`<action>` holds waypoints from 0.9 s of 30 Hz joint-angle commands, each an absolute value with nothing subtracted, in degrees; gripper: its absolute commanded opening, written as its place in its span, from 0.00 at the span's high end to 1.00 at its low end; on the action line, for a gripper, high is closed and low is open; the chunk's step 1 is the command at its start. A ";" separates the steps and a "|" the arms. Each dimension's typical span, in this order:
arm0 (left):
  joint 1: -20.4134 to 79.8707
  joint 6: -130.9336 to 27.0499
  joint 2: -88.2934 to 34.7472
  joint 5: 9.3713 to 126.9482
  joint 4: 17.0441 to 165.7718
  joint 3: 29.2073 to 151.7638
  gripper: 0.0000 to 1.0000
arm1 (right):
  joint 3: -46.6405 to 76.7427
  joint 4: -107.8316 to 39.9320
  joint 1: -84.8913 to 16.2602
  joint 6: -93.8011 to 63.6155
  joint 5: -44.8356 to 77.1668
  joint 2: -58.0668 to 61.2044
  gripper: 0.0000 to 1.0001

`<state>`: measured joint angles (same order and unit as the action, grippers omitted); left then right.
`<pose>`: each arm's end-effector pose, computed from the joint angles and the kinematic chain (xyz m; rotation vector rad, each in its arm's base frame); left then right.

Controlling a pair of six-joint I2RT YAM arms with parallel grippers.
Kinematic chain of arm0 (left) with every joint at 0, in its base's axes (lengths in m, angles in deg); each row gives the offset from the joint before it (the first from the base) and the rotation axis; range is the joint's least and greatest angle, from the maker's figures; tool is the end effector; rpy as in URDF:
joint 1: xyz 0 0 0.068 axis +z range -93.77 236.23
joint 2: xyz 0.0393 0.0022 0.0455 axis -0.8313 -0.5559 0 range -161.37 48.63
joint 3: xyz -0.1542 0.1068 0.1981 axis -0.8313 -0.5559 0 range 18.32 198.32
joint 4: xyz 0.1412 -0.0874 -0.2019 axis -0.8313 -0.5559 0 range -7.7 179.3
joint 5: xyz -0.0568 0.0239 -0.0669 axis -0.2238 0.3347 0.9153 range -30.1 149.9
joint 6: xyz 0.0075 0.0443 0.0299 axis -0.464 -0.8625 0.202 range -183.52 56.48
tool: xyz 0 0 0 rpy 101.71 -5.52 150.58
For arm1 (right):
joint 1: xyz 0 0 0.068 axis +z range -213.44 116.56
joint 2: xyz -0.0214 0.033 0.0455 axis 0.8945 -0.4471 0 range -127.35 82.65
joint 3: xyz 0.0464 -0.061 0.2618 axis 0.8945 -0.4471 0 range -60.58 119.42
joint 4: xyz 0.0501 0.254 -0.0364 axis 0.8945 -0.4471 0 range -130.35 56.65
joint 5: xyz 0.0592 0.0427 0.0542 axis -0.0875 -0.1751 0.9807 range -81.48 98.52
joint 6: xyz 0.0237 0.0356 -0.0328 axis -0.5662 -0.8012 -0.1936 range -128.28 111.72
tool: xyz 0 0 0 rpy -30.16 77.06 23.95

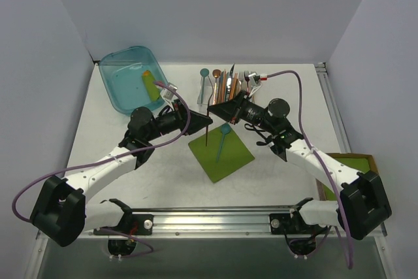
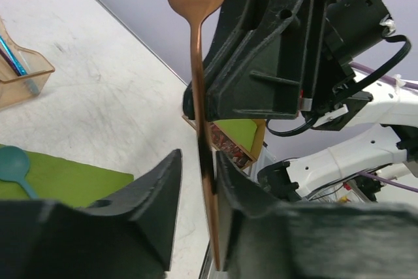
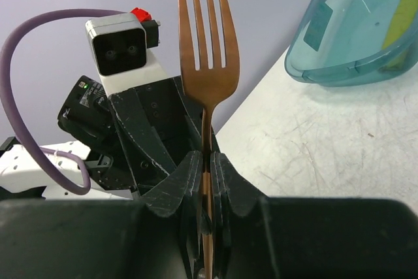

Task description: Place the utensils on the paper napkin and roll it up

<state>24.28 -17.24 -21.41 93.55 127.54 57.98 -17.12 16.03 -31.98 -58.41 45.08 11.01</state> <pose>0.2223 -0.1619 0.3037 0.3428 1.6175 -1.4974 0.2250 0.1625 0.3384 -0.4112 1.3953 1.5781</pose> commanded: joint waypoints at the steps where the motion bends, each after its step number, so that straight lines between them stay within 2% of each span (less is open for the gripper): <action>1: 23.97 -16.33 -21.15 94.97 133.07 61.03 0.67 | -17.34 22.63 -31.36 -59.52 47.02 11.28 1.00; 2: 23.97 -16.15 -21.24 95.49 133.33 61.38 0.75 | -17.43 22.63 -31.28 -59.52 47.02 11.20 1.00; 4: 24.06 -16.50 -21.59 95.84 132.46 61.82 0.96 | -17.87 22.63 -31.27 -59.34 46.93 11.28 0.99; 5: 24.15 -17.54 -21.59 95.93 131.59 61.91 0.97 | -18.22 22.72 -31.27 -59.17 46.85 11.46 0.93; 6: 24.06 -18.16 -21.68 95.93 129.67 62.17 0.98 | -18.39 22.55 -31.27 -59.08 46.58 11.81 0.78; 9: 23.97 -21.76 -21.24 94.44 123.88 62.26 0.98 | -18.40 18.95 -31.54 -56.98 43.95 13.29 0.59; 12: 23.80 -26.33 -20.28 90.50 115.78 62.61 0.98 | -17.78 13.16 -31.89 -53.65 39.91 15.93 0.53; 18: 20.64 -35.91 -21.84 75.92 97.61 66.21 0.98 | -14.97 -5.29 -32.24 -46.08 25.34 22.26 0.52; 27: 11.67 -38.47 -30.72 60.61 89.39 72.01 0.98 | -9.87 -26.58 -33.12 -42.82 9.06 21.22 0.54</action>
<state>13.73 -35.88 -28.88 68.04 92.68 68.36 -12.73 -17.98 -32.53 -45.25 17.28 22.47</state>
